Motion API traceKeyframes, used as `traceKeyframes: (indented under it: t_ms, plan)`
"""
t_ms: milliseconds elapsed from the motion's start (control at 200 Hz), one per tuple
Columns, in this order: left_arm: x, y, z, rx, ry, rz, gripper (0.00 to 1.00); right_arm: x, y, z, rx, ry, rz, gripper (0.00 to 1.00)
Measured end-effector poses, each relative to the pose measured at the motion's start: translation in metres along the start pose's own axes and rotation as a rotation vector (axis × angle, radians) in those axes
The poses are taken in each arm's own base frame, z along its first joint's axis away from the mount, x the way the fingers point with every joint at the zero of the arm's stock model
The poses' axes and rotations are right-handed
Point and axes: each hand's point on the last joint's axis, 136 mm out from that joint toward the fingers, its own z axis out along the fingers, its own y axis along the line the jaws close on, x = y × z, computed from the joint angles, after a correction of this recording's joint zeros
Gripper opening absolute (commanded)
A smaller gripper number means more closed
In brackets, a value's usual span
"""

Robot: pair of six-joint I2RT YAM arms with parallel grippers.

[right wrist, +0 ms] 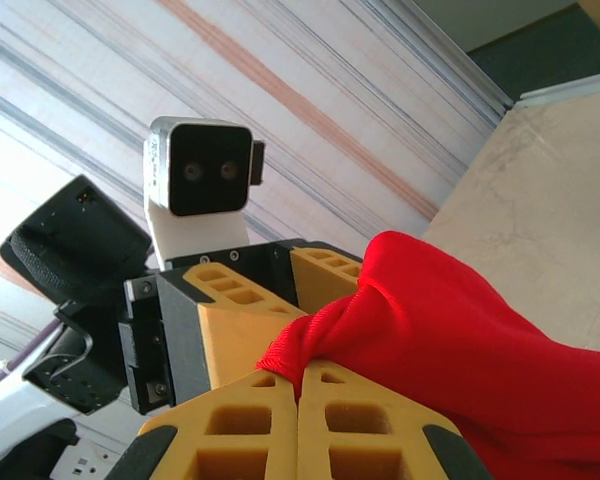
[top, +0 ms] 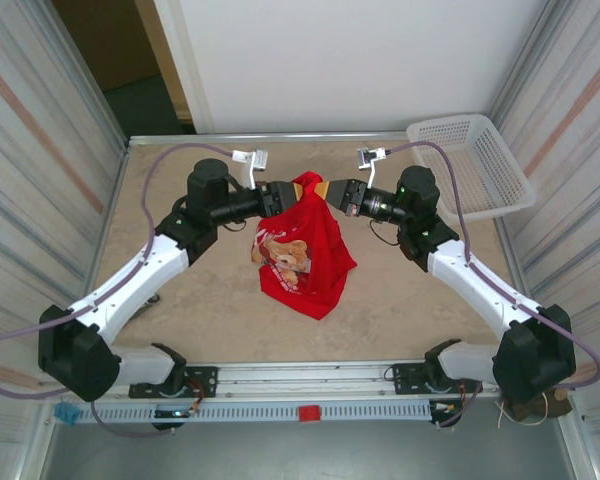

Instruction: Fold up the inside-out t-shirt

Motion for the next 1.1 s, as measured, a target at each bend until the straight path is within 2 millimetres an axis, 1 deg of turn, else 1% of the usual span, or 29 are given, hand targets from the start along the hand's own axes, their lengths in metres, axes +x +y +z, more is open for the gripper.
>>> traceKeyframes:
  t_ms: [100, 175, 235, 311, 431, 441, 451, 486, 501, 526, 556, 641, 691, 756, 802, 872, 947, 1047, 1102]
  plan:
    - [0.001, -0.001, 0.002, 0.002, 0.005, 0.000, 0.36, 0.000, 0.000, 0.000, 0.000, -0.001, 0.000, 0.00]
    - [0.001, -0.001, 0.002, 0.004, 0.004, 0.000, 0.28, 0.000, 0.000, 0.000, 0.001, -0.001, 0.000, 0.00]
    - [0.001, -0.001, 0.003, 0.005, 0.003, 0.002, 0.20, 0.000, 0.000, 0.000, 0.001, -0.001, 0.000, 0.00]
    - [0.000, 0.001, 0.007, 0.004, 0.008, -0.006, 0.00, 0.000, 0.000, 0.000, 0.001, -0.001, 0.000, 0.00]
    - [-0.005, 0.002, 0.014, 0.004, 0.016, 0.001, 0.00, -0.001, -0.003, -0.001, 0.008, -0.005, 0.002, 0.00]
    - [-0.006, 0.001, 0.014, 0.005, 0.015, 0.003, 0.00, -0.001, -0.004, -0.001, 0.010, -0.006, 0.002, 0.05]
    - [-0.007, 0.000, 0.014, 0.005, 0.015, 0.003, 0.00, -0.001, -0.005, -0.002, 0.013, -0.008, 0.002, 0.12]
    - [-0.011, -0.003, 0.014, 0.008, 0.016, 0.003, 0.00, -0.002, -0.011, -0.002, 0.032, -0.010, 0.012, 0.45]
    - [-0.013, -0.005, 0.014, 0.010, 0.013, 0.004, 0.00, -0.003, -0.013, -0.003, 0.039, -0.013, 0.013, 0.55]
    - [-0.017, -0.008, 0.013, 0.016, 0.007, 0.003, 0.00, -0.004, -0.021, -0.003, 0.064, -0.019, 0.011, 0.63]
    - [-0.024, -0.014, 0.010, 0.029, 0.000, -0.002, 0.00, -0.006, -0.033, -0.004, 0.103, -0.023, 0.015, 0.67]
    - [-0.046, -0.031, 0.002, 0.077, -0.036, -0.034, 0.00, -0.009, -0.074, -0.005, 0.227, -0.028, 0.044, 0.69]
    - [-0.060, -0.039, -0.004, 0.106, -0.061, -0.069, 0.00, -0.005, -0.100, -0.009, 0.303, -0.024, 0.080, 0.69]
    - [-0.074, -0.049, -0.011, 0.141, -0.081, -0.115, 0.00, 0.004, -0.121, -0.016, 0.379, -0.018, 0.118, 0.70]
    - [-0.084, -0.056, -0.017, 0.165, -0.094, -0.144, 0.00, 0.011, -0.127, -0.020, 0.407, -0.011, 0.129, 0.69]
    - [-0.095, -0.070, -0.023, 0.209, -0.103, -0.182, 0.00, 0.019, -0.127, -0.023, 0.433, -0.003, 0.132, 0.67]
    - [-0.100, -0.081, -0.026, 0.251, -0.101, -0.211, 0.00, 0.023, -0.116, -0.028, 0.443, -0.001, 0.115, 0.63]
    - [-0.099, -0.083, -0.025, 0.267, -0.087, -0.249, 0.00, 0.019, -0.086, -0.032, 0.437, -0.017, 0.050, 0.52]
    - [-0.098, -0.082, -0.024, 0.266, -0.081, -0.265, 0.00, 0.014, -0.060, -0.031, 0.421, -0.025, -0.012, 0.50]
